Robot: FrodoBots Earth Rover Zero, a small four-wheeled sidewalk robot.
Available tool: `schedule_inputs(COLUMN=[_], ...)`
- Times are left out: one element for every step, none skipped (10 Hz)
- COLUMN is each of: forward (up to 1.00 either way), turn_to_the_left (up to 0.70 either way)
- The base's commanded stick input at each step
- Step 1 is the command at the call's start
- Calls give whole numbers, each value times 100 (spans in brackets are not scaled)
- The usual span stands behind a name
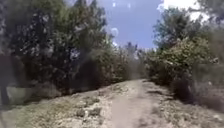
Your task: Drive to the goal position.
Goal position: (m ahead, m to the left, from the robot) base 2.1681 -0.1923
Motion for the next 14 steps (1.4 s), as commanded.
schedule_inputs(forward=[45, 45, 45, 45, 45, 45, 45, 45, 45, 45, 45, 45, 45, 45], turn_to_the_left=[0, 0, 0, 0, 0, 0, 0, 0, 0, 0, 0, 0, 0, 0])
